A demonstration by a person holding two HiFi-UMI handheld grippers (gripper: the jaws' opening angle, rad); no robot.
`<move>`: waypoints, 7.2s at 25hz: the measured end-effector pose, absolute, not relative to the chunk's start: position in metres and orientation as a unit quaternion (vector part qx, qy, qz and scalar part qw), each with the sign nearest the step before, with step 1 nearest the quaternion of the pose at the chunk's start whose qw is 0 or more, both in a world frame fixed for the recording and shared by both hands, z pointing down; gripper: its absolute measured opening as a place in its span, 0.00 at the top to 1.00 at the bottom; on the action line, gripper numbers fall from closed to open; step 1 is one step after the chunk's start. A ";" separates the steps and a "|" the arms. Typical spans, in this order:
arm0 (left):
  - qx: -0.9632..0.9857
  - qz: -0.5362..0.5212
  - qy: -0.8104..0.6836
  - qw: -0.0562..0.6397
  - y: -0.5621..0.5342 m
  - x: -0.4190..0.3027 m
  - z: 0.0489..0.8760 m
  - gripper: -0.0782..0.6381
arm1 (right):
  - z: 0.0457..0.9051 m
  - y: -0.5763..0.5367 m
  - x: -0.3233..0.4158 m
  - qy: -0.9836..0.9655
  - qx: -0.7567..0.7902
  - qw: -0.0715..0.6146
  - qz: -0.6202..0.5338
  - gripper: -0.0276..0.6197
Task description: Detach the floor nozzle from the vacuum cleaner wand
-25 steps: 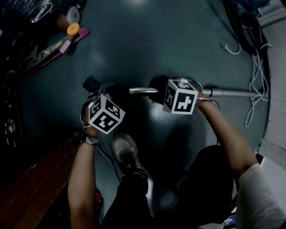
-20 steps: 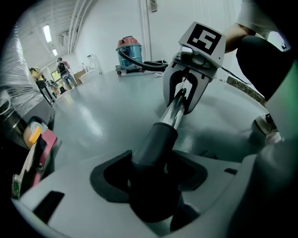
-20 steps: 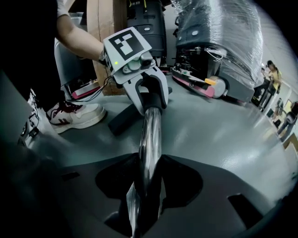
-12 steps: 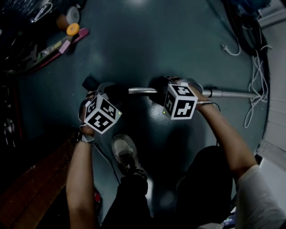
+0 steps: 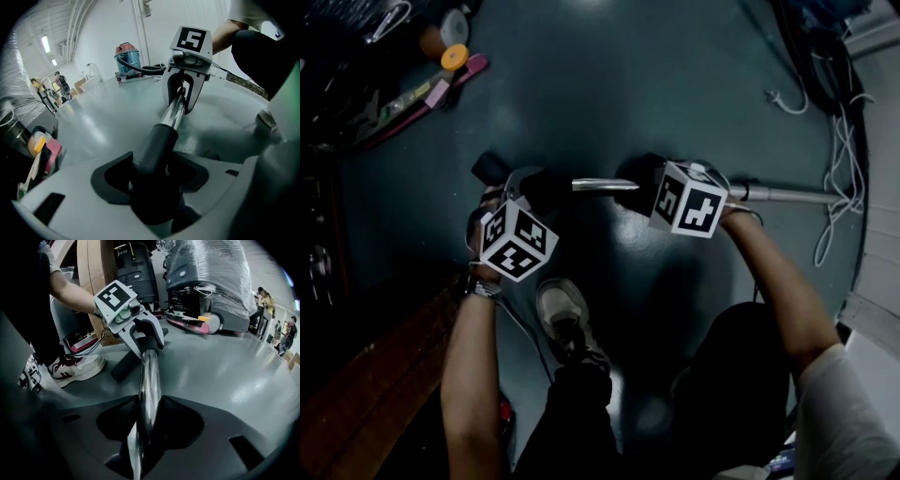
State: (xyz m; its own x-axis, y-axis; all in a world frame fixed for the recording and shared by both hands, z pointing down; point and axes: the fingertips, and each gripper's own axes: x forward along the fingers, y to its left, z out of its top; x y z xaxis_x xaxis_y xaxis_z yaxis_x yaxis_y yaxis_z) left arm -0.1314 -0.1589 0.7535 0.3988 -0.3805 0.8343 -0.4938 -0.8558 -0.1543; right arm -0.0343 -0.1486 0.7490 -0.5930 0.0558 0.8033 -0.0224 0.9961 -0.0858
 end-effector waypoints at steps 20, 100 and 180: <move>0.822 0.476 -0.310 0.047 -0.165 -0.135 0.747 0.55 | 0.746 -0.151 -0.035 -0.883 0.001 0.467 0.035 0.71; 0.813 0.539 -0.149 0.162 -0.131 -0.134 0.788 0.58 | 0.753 -0.132 -0.038 -0.879 -0.050 0.472 -0.046 0.70; 0.827 0.545 -0.139 0.018 -0.132 -0.126 0.763 0.62 | 0.776 -0.125 -0.018 -0.847 -0.073 0.527 -0.003 0.79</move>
State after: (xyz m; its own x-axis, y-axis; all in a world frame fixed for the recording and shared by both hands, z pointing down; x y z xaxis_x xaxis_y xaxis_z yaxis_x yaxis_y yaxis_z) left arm -0.1256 -0.1319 0.7631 0.3675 -0.2102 0.9059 -0.2503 -0.9605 -0.1214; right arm -0.0176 -0.1248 0.7762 -0.4349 0.1194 0.8925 0.1264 0.9895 -0.0708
